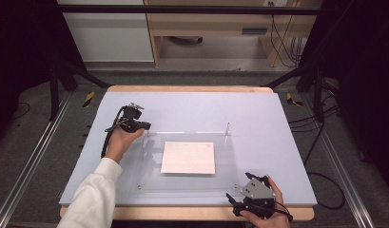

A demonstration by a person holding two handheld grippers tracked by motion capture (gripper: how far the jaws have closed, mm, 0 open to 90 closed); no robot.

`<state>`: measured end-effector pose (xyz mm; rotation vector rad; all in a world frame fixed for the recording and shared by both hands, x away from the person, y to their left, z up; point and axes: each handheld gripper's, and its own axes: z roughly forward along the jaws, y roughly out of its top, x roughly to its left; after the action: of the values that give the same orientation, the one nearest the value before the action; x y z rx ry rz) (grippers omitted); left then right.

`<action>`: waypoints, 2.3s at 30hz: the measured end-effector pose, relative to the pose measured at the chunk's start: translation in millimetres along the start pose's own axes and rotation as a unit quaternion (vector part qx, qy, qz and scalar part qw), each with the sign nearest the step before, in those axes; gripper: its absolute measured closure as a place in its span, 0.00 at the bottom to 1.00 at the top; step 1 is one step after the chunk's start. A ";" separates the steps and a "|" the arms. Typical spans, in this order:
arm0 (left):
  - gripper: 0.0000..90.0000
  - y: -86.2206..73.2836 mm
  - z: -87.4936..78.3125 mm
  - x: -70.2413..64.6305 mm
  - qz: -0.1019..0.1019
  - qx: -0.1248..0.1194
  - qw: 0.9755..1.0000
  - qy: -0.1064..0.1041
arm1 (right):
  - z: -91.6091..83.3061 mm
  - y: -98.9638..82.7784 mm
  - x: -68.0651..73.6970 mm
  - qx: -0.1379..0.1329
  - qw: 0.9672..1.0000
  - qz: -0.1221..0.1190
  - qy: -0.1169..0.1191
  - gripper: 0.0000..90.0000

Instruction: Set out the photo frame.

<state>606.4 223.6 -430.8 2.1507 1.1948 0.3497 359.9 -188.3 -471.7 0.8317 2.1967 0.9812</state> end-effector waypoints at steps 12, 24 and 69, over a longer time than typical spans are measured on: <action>0.94 0.8 1.4 1.1 -0.002 0.003 1.000 -0.003 | 6.8 -13.3 -1.2 0.018 1.000 -0.021 -0.012 0.23; 0.94 0.7 2.3 2.9 -0.002 0.005 1.000 -0.009 | 14.8 -14.0 -4.7 0.006 0.999 -0.042 -0.024 0.36; 0.25 -63.8 -140.4 -104.4 0.194 -0.135 0.971 -0.018 | -10.2 37.4 -21.9 -0.050 0.998 -0.039 -0.025 0.58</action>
<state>435.0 218.0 -358.1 2.1261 0.6532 0.6027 377.6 -188.7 -430.9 0.7130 2.1031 1.0115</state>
